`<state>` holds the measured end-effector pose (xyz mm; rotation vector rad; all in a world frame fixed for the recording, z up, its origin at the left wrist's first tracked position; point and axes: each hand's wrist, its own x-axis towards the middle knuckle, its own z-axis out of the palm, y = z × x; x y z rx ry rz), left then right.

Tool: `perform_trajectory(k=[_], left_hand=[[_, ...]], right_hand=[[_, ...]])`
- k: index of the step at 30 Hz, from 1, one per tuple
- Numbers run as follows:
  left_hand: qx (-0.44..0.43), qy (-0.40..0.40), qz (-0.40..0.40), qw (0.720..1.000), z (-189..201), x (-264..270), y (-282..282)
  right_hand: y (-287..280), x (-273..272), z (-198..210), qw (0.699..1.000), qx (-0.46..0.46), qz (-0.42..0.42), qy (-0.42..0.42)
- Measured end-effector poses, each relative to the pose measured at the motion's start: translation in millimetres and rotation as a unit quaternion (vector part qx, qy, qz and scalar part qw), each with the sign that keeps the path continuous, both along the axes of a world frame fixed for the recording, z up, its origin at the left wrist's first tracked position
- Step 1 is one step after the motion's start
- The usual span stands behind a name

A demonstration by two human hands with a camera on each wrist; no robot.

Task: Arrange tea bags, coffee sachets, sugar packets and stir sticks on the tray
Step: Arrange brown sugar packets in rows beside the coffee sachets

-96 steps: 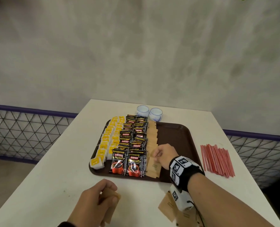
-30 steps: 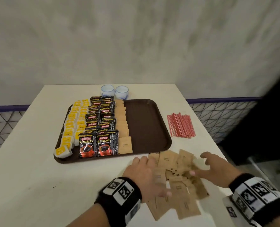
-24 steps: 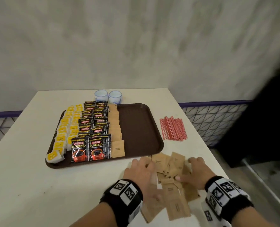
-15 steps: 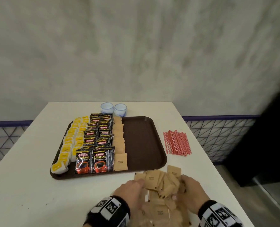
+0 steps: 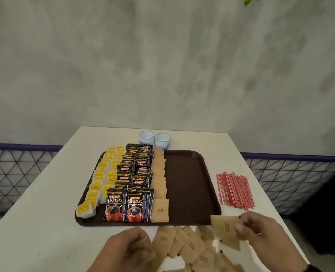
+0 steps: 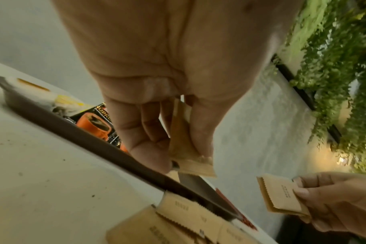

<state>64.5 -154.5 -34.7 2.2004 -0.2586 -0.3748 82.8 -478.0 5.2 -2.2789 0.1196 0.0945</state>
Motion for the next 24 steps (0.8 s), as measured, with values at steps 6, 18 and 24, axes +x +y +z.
perform_trajectory(k=[6,18,24], left_hand=[[-0.173,-0.027,0.057,0.983,18,-3,-23],[-0.108,0.031,0.120,0.986,13,-5,-26],[-0.103,0.047,0.196,0.974,10,-5,2]], right_hand=[[65,2,9,0.980,0.117,0.142,0.075],[96,3,0,0.971,0.206,0.093,0.084],[96,60,-8,0.992,0.109,0.064,0.012]])
